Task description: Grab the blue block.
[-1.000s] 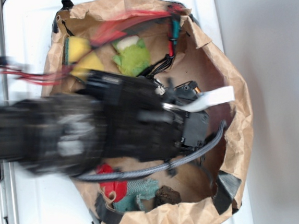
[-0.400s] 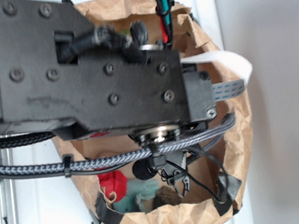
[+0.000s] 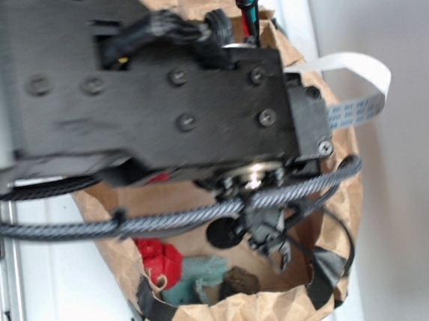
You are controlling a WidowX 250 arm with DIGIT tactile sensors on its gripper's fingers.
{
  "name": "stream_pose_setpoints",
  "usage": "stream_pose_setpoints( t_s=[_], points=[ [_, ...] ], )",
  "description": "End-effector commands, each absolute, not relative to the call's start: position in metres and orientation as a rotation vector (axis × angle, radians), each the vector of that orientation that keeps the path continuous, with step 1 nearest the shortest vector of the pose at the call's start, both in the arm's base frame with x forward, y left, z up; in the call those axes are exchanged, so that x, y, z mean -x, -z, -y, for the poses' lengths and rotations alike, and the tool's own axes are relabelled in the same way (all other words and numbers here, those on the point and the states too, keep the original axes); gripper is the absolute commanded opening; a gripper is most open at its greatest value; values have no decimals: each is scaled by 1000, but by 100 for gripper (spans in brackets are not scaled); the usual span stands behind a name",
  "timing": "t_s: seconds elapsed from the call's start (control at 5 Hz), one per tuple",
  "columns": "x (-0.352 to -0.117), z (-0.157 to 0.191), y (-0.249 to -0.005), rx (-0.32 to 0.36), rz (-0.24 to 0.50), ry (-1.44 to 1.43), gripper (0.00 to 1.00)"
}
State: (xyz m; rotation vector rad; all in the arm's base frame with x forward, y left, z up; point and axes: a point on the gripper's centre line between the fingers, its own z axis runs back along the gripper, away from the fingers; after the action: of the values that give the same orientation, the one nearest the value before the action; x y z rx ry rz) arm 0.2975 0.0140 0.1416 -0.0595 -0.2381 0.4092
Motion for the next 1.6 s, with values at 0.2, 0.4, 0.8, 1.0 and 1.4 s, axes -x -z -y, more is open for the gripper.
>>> stream_pose_setpoints(
  t_s=[0.2,0.4,0.8,1.0,1.4],
  points=[
    [-323,-37,-112,66,345,-388,100],
    [-327,-34,-94,64,336,-355,100],
    [-336,-34,-73,28,315,-322,100],
    [-340,-36,-68,15,320,-320,100],
    [-334,-47,-56,-72,356,-306,100]
  ],
)
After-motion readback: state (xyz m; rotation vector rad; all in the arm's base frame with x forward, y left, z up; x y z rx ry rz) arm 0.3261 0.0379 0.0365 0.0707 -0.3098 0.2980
